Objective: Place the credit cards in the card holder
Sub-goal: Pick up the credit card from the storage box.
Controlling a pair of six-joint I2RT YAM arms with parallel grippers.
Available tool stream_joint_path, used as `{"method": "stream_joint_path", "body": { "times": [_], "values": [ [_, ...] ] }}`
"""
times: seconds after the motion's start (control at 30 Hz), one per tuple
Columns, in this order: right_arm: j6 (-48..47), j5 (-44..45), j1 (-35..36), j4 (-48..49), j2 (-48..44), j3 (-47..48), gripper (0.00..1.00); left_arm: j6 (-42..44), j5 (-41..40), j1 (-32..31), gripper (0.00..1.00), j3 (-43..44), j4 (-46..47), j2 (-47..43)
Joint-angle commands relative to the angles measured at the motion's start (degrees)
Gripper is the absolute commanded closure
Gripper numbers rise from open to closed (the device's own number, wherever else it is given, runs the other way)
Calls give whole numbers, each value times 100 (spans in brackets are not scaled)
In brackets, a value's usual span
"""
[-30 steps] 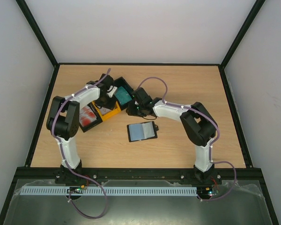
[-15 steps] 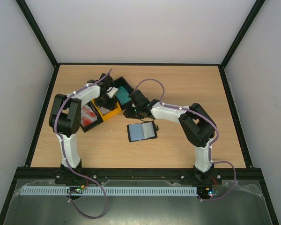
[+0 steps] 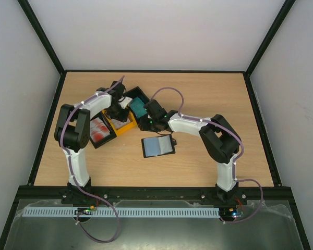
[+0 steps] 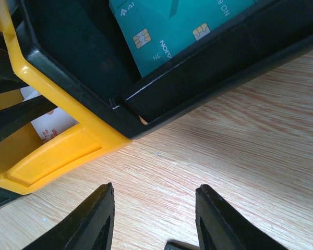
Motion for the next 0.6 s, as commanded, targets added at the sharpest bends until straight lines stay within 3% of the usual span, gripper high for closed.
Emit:
{"method": "stream_joint_path", "body": {
  "times": [0.0,0.57],
  "values": [
    [69,139,34,-47,-17,-40,58,74,439,-20,66,145,-354,-170],
    [55,64,33,-63,126,139,58,-154,726,-266,72,-517,-222,-834]
  ]
}}
